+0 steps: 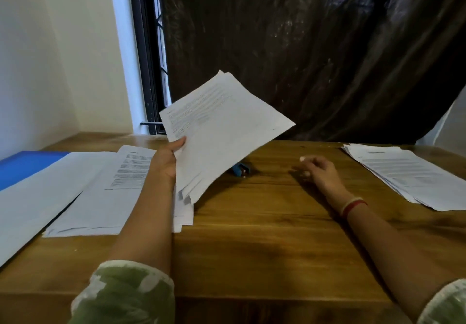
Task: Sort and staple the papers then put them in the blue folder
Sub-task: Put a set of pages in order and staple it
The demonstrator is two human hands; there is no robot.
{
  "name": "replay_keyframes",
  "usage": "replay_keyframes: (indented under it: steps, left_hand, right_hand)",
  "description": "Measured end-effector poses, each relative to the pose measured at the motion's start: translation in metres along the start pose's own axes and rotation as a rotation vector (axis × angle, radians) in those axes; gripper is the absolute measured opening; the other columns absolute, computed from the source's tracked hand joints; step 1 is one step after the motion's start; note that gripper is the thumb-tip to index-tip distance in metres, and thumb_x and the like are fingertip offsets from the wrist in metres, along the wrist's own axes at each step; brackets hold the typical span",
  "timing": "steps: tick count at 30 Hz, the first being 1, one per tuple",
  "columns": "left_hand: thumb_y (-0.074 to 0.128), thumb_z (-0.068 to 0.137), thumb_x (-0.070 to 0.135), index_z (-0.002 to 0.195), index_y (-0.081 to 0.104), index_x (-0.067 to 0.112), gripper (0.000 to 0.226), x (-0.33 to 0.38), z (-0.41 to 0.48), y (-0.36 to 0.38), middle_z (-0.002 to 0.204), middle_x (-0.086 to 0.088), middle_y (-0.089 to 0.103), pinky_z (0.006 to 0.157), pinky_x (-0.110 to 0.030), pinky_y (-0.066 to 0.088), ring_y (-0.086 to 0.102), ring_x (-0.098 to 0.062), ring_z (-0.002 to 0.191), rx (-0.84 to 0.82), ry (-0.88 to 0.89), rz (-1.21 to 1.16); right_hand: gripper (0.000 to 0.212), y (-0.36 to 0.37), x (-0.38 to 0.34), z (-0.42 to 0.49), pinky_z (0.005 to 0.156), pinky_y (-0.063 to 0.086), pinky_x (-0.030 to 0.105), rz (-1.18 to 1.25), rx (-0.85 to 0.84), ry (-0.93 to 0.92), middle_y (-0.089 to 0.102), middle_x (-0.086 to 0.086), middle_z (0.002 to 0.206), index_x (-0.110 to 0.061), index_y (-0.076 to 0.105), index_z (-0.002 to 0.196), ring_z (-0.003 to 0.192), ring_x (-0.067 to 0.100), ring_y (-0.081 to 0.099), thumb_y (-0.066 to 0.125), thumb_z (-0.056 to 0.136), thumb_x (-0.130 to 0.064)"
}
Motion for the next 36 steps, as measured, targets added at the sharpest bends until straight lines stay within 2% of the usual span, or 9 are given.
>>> replay_keyframes:
  steps: [5,8,11,13,20,26,29,33,36]
  left_hand:
    - [0.054,0.094,0.008,0.125,0.051,-0.002,0.033,-0.002,0.001,-0.003,0.082,-0.015,0.069,0.043,-0.033,0.055,0.070,-0.025,0.055,0.108,-0.052,0.137]
    - [0.059,0.092,0.011,0.132,0.048,-0.002,0.044,-0.009,0.008,-0.012,0.079,-0.013,0.071,0.040,-0.026,0.052,0.070,-0.021,0.053,0.161,-0.106,0.170]
    - [0.062,0.089,0.011,0.130,0.053,0.000,0.043,-0.010,0.012,-0.016,0.089,-0.010,0.073,0.042,-0.024,0.053,0.071,-0.019,0.057,0.189,-0.104,0.180]
    - [0.061,0.091,0.010,0.137,0.047,0.002,0.049,-0.007,0.007,-0.011,0.099,-0.012,0.065,0.039,-0.025,0.052,0.070,-0.022,0.053,0.179,-0.113,0.187]
    - [0.055,0.094,0.004,0.118,0.051,0.007,0.025,-0.018,-0.013,0.025,0.091,-0.011,0.062,0.039,-0.030,0.053,0.061,-0.026,0.076,0.101,-0.154,0.258]
    - [0.060,0.091,0.006,0.124,0.054,0.011,0.034,-0.041,-0.015,0.046,0.102,-0.010,0.064,0.054,-0.034,0.054,0.063,-0.026,0.086,0.022,-0.272,0.433]
    - [0.059,0.092,0.005,0.122,0.055,0.014,0.031,-0.049,-0.016,0.052,0.105,-0.009,0.064,0.063,-0.035,0.050,0.062,-0.027,0.093,-0.010,-0.296,0.512]
    - [0.061,0.090,0.001,0.128,0.057,0.013,0.040,-0.054,-0.011,0.054,0.119,-0.014,0.066,0.095,-0.045,0.051,0.064,-0.034,0.108,-0.060,-0.342,0.505]
    - [0.060,0.089,-0.002,0.127,0.058,0.014,0.041,-0.056,-0.010,0.054,0.120,-0.013,0.067,0.097,-0.045,0.050,0.064,-0.034,0.109,-0.098,-0.344,0.515]
  right_hand:
    - [0.060,0.047,0.003,0.010,0.074,0.045,0.022,-0.421,-0.089,-0.110,0.057,-0.007,0.113,-0.020,0.050,0.132,0.091,0.005,0.054,0.069,0.082,-0.049]
    - [0.079,0.086,-0.002,0.015,0.091,0.043,0.032,-0.521,-0.130,-0.179,0.050,-0.002,0.131,-0.024,0.040,0.144,0.112,0.014,0.049,0.068,0.079,-0.058]
    - [0.071,0.115,-0.001,0.023,0.110,0.032,0.050,-0.853,-0.157,-0.276,0.048,0.005,0.139,-0.026,0.044,0.140,0.127,0.027,0.048,0.060,0.082,-0.063]
    - [0.053,0.125,-0.001,0.028,0.105,0.033,0.046,-1.021,-0.165,-0.352,0.056,0.005,0.130,-0.024,0.051,0.132,0.121,0.027,0.052,0.055,0.090,-0.055]
    - [0.037,0.062,0.008,0.043,0.101,0.039,0.042,-0.952,0.141,-0.176,0.063,0.010,0.121,-0.022,0.056,0.126,0.116,0.030,0.056,0.058,0.092,-0.036]
    - [0.039,-0.028,0.014,0.040,0.100,0.038,0.044,-0.987,0.376,0.042,0.061,0.010,0.118,-0.019,0.052,0.125,0.114,0.031,0.054,0.062,0.091,-0.034]
    - [0.046,-0.048,0.018,0.040,0.100,0.039,0.045,-0.938,0.366,0.043,0.060,0.012,0.120,-0.015,0.050,0.129,0.114,0.031,0.054,0.065,0.090,-0.035]
    - [0.048,-0.048,0.018,0.041,0.100,0.042,0.045,-0.972,0.352,0.044,0.056,0.015,0.127,-0.013,0.050,0.130,0.116,0.033,0.053,0.063,0.091,-0.037]
    - [0.048,-0.042,0.002,0.038,0.109,0.036,0.046,-0.999,0.464,-0.144,0.044,0.018,0.143,-0.009,0.049,0.134,0.129,0.036,0.044,0.060,0.094,-0.035]
Point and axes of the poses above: each hand's wrist, its own z-axis towards the middle knuckle, its own y-axis out of the palm, x = y × z, the point moved 3 cm from there along z, towards the middle knuckle
